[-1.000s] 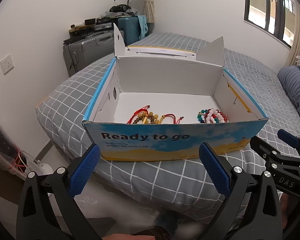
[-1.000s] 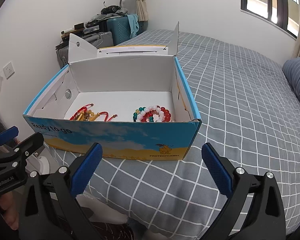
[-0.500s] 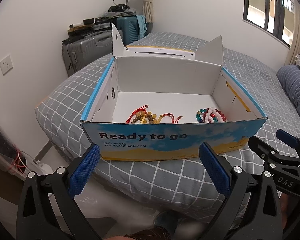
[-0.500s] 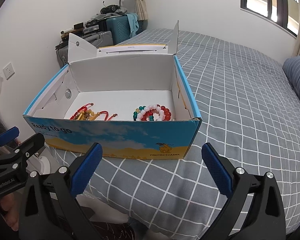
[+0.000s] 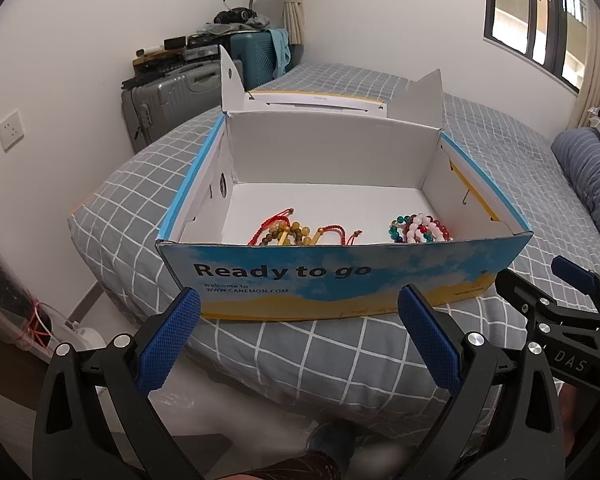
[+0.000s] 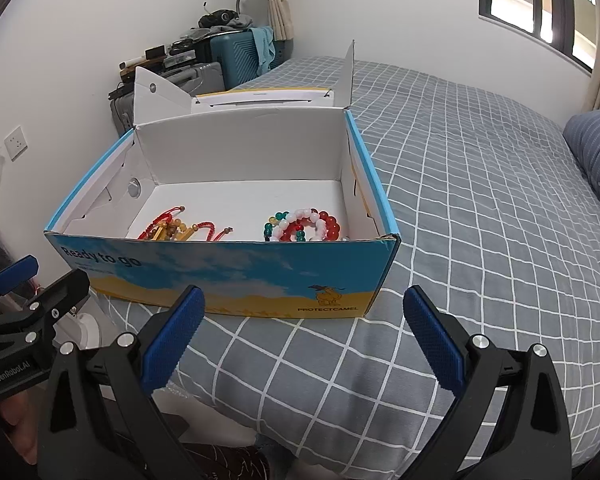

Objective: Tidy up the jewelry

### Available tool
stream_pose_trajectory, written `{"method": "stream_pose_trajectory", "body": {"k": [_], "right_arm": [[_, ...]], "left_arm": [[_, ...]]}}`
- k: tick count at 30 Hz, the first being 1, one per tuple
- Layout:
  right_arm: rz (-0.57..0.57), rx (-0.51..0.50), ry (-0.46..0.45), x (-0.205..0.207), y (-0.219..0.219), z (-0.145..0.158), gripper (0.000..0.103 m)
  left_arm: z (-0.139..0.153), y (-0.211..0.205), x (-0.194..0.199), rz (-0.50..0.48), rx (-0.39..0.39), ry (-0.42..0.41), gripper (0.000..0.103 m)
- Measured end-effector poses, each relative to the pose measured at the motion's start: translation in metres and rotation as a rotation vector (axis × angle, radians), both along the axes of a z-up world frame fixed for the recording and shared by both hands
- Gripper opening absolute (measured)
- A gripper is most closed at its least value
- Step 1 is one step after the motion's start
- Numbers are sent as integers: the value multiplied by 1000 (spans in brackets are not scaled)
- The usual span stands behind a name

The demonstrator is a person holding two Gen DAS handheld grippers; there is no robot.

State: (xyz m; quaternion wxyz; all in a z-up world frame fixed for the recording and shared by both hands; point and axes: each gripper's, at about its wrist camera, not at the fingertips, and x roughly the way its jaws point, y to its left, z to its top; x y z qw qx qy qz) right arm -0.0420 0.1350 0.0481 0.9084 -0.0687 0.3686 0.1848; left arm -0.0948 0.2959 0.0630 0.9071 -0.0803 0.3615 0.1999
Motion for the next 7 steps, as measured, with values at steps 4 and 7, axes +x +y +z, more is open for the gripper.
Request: {"method": "stream_pose_trajectory", "body": {"k": [4, 7], "right_arm": [[0, 0, 1, 0, 0, 0, 95], [1, 0, 2, 1, 0, 0, 95]], "left_arm": [[-1, 1, 1, 13, 2, 4, 97], [-2, 1, 1, 13, 5, 7, 97]]}}
